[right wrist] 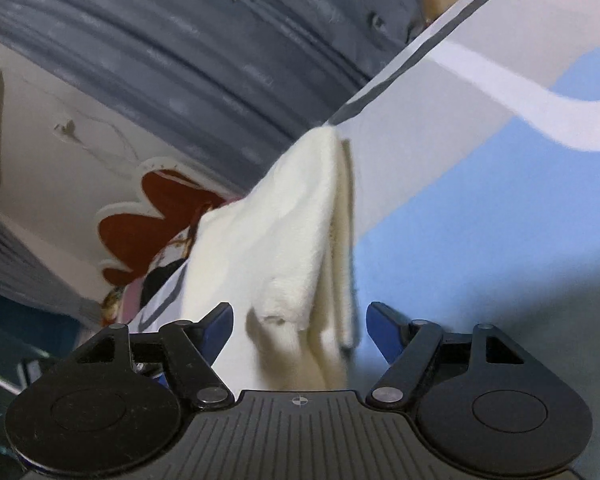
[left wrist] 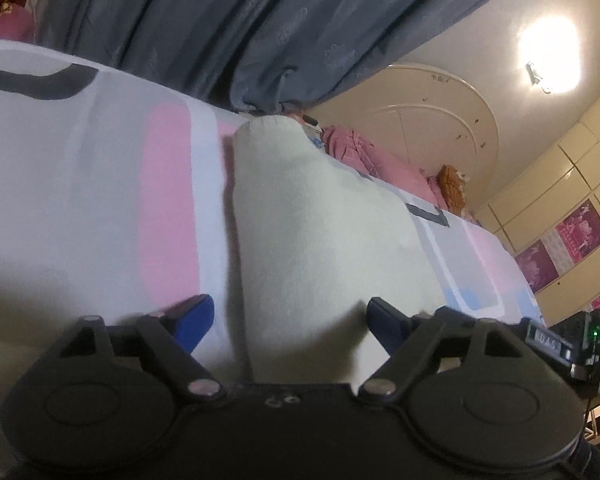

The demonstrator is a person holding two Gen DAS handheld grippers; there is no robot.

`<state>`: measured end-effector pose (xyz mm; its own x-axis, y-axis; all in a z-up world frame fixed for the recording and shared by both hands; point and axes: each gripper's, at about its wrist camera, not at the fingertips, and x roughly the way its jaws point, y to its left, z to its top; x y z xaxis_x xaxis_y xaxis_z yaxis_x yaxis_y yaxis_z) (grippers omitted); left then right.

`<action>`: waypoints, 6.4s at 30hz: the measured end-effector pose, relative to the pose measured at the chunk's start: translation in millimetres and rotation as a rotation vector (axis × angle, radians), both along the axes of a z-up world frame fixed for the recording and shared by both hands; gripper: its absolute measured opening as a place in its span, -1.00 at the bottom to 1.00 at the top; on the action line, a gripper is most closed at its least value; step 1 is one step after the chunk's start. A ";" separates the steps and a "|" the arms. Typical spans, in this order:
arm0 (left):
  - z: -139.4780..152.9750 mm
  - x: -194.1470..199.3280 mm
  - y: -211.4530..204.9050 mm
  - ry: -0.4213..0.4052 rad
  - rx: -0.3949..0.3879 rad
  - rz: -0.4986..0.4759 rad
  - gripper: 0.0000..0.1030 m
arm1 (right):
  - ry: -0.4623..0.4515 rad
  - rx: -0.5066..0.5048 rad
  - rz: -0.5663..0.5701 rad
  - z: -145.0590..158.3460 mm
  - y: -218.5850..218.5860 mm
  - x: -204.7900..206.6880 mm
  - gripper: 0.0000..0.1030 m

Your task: Fold small clothes

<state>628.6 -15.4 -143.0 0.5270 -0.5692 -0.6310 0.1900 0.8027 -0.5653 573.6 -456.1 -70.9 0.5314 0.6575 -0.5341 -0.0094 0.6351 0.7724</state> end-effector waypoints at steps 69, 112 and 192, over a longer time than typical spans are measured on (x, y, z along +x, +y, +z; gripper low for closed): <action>52.4 -113.9 171.8 -0.178 0.318 0.067 -0.29 | -0.268 -0.559 0.212 48.8 361.5 -93.3 -0.93; 97.9 -368.4 144.6 -0.259 0.460 0.161 -0.28 | -0.289 -0.578 0.146 92.1 300.2 -314.0 -0.93; 220.3 -604.7 74.9 -0.540 0.528 0.377 1.00 | -0.629 -0.601 0.035 225.2 189.8 -556.4 1.00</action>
